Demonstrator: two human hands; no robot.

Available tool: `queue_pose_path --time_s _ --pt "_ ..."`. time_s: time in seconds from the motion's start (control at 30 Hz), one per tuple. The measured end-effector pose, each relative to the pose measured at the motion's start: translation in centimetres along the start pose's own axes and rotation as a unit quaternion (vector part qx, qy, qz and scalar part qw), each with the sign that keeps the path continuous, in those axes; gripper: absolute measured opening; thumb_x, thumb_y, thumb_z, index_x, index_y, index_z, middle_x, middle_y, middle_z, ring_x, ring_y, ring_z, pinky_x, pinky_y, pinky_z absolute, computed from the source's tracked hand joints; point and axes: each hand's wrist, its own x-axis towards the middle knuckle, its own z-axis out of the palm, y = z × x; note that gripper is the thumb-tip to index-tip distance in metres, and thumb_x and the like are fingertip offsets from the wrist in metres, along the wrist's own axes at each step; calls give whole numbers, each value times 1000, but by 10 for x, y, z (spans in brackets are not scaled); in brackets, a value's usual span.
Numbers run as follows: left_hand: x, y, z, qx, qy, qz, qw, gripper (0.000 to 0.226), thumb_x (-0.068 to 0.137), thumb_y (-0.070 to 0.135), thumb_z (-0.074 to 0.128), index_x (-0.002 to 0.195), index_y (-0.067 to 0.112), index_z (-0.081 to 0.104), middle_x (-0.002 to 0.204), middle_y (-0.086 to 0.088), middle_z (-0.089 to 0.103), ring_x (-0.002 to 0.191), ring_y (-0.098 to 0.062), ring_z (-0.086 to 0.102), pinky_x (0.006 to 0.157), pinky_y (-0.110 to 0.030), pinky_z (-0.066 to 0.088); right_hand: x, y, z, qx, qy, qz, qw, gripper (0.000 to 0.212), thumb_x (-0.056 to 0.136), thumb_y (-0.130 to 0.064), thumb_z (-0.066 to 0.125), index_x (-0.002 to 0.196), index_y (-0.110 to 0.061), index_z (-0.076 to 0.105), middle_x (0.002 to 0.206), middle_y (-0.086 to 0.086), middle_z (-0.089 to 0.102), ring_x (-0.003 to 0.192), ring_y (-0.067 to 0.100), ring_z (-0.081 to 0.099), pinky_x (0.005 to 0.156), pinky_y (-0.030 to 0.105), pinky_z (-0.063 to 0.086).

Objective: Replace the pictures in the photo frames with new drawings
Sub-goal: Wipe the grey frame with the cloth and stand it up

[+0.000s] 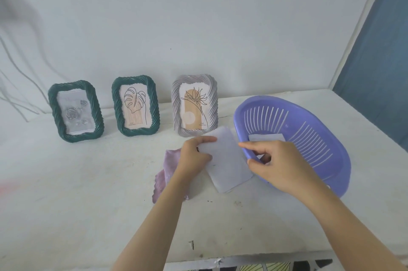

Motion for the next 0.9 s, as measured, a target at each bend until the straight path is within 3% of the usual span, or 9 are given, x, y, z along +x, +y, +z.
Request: queue_pose_path --time_s 0.07,0.2,0.3,0.43,0.57,0.67,0.77,0.83,0.9 --pt "-5 10 -12 -19 22 17 999 54 69 -15 49 91 31 66 89 5 61 59 -8 49 55 -16 43 0 -1 4 -10 -6 -2 1000 40 82 -13 60 116 -34 63 56 -20 48 60 -18 50 51 2 35" --pt "-13 33 -33 -91 36 41 994 51 61 -8 45 85 31 67 96 0 63 70 -16 54 59 -26 47 -1 0 8 -34 -30 -18 999 39 83 -15 60 117 -35 62 60 -24 46 63 -21 49 52 0 35" --pt "-17 51 -43 -146 27 54 988 46 56 -1 44 84 28 66 89 -2 61 69 -17 54 54 -25 45 2 5 12 -18 -14 -37 999 30 85 -18 61 109 -36 66 74 -21 60 76 -6 58 61 4 41" --pt "-23 74 -41 -207 -30 84 974 42 58 -3 45 85 23 65 78 1 62 63 -14 55 50 -19 43 5 3 8 152 93 -97 979 28 89 -13 56 107 -34 63 111 -16 64 98 -2 59 78 6 44" --pt "-23 88 -25 -224 -82 103 966 43 61 -3 48 87 25 66 88 1 62 76 -17 57 58 -22 47 4 -7 0 276 88 -132 948 41 87 -4 59 115 -33 55 113 -11 63 91 10 65 79 25 53" --pt "-26 95 -10 -236 -91 108 961 44 64 -3 50 93 26 64 96 0 61 83 -15 57 64 -22 47 3 -6 -2 274 158 -115 942 40 87 0 56 111 -33 57 98 -1 69 80 21 64 69 33 51" --pt "-35 102 9 -149 6 131 980 45 71 1 56 101 34 60 115 4 53 96 -1 50 78 -17 43 2 -2 -6 229 280 -89 928 37 86 -2 54 105 -34 50 83 -6 72 69 5 62 61 16 46" --pt "-45 108 20 -126 62 177 974 40 75 11 57 103 39 54 114 14 50 95 5 48 84 -13 40 -1 1 -10 159 345 -72 922 35 87 -5 54 107 -31 42 84 -10 71 63 0 58 55 8 39" --pt "-55 115 28 -157 14 199 967 36 78 15 54 102 41 53 105 17 56 94 -1 54 86 -19 45 -3 4 -12 65 365 -78 925 36 87 -8 55 109 -30 36 93 -14 68 58 5 53 52 8 37"
